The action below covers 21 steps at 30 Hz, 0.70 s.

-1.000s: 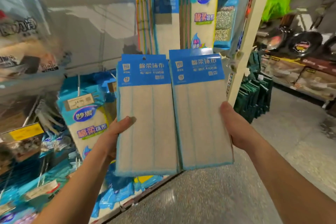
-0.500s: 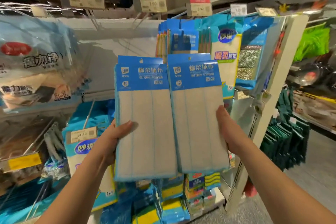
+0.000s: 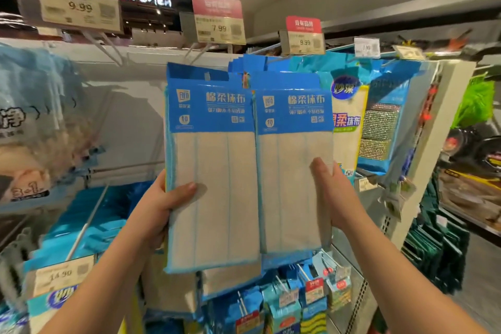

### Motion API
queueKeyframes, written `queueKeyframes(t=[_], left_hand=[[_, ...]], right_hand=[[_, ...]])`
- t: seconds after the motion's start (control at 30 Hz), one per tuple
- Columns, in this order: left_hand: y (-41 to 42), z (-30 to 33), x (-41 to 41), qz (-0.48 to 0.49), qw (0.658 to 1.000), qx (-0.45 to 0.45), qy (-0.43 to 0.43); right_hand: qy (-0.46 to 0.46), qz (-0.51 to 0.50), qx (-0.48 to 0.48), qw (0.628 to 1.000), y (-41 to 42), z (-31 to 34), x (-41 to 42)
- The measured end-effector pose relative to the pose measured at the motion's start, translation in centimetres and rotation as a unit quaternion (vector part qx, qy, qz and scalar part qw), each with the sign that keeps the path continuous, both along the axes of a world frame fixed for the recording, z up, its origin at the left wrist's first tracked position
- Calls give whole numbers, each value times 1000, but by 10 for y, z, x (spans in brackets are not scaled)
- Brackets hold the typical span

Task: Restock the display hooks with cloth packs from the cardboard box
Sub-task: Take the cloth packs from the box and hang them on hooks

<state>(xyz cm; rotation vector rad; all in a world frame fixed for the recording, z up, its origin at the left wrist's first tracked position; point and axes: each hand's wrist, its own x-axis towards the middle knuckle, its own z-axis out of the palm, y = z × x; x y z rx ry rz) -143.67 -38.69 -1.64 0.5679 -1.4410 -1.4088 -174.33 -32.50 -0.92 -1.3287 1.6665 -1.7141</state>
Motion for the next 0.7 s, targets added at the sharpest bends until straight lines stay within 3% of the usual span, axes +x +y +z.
queueKeyframes(t=[0.2, 0.7], left_hand=[[-10, 4, -7, 10, 1000, -9, -7], [4, -4, -24, 46, 998, 20, 36]], right_hand=[[-5, -24, -27, 999, -21, 9, -21], [38, 46, -21, 998, -52, 44, -51]])
